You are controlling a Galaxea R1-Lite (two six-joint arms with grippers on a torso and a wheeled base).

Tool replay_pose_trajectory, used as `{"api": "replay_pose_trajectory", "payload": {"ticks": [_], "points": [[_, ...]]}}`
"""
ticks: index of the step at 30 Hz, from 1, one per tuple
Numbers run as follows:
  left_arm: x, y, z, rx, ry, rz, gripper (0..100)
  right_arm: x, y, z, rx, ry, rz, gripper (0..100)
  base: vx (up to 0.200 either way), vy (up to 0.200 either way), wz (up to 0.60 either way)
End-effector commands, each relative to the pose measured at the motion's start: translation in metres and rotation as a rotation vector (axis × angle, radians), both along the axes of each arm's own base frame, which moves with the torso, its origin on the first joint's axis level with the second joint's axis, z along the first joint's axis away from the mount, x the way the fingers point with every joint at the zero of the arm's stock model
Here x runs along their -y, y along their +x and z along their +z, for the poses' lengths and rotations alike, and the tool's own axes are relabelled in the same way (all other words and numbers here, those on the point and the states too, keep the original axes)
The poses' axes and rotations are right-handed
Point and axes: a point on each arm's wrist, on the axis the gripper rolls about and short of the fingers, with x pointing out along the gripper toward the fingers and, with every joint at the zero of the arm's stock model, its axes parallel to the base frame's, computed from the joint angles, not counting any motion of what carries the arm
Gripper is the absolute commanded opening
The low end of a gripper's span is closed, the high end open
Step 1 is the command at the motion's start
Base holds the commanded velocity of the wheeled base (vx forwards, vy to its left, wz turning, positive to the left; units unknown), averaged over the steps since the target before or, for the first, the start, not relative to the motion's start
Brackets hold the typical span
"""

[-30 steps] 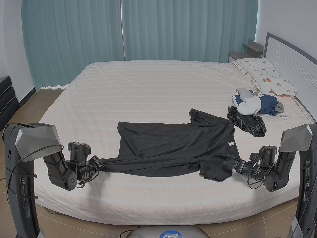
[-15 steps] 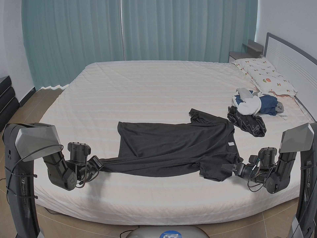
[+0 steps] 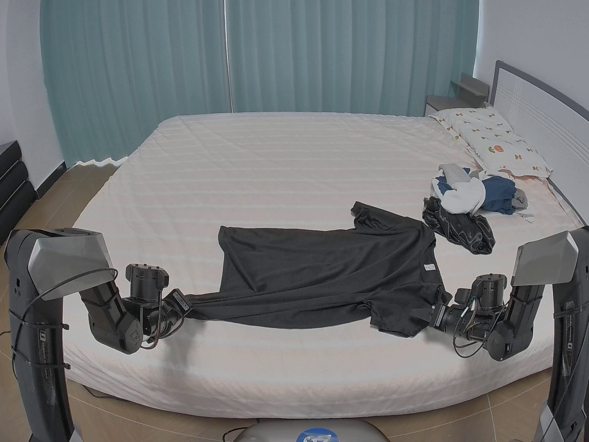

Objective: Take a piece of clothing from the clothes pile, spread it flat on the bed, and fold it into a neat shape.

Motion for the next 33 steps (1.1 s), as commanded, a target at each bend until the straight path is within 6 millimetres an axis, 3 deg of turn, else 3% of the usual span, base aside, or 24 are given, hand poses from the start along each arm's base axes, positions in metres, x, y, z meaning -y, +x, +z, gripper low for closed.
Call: {"api": "replay_pose_trajectory", "payload": {"ticks": [1, 7, 11, 18, 23, 33], "points": [[-0.001, -0.002, 0.001, -0.003, -0.001, 0.0, 0, 0.006, -0.006, 0.003, -0.014, -0.002, -0.018, 0, 0.0, 0.0, 0.0], [0.001, -0.011, -0.001, -0.027, 0.008, -0.012, 0, 0.037, -0.038, 0.021, -0.093, -0.001, -0.11, 0, 0.0, 0.0, 0.0], [0.011, -0.026, 0.012, -0.037, 0.027, -0.063, 0, 0.054, -0.057, 0.031, -0.113, -0.012, -0.163, 0, 0.0, 0.0, 0.0], [0.017, -0.052, 0.023, -0.166, 0.129, -0.17, 0, 0.073, -0.092, 0.027, -0.168, -0.12, -0.161, 0, 0.0, 0.0, 0.0], [0.025, -0.067, 0.024, -0.286, 0.175, -0.239, 0, 0.084, -0.105, 0.03, -0.178, -0.153, -0.183, 0, 0.0, 0.0, 0.0], [0.041, -0.085, 0.015, -0.416, 0.218, -0.323, 0, 0.087, -0.13, 0.02, -0.248, -0.238, -0.124, 0, 0.0, 0.0, 0.0]]}}
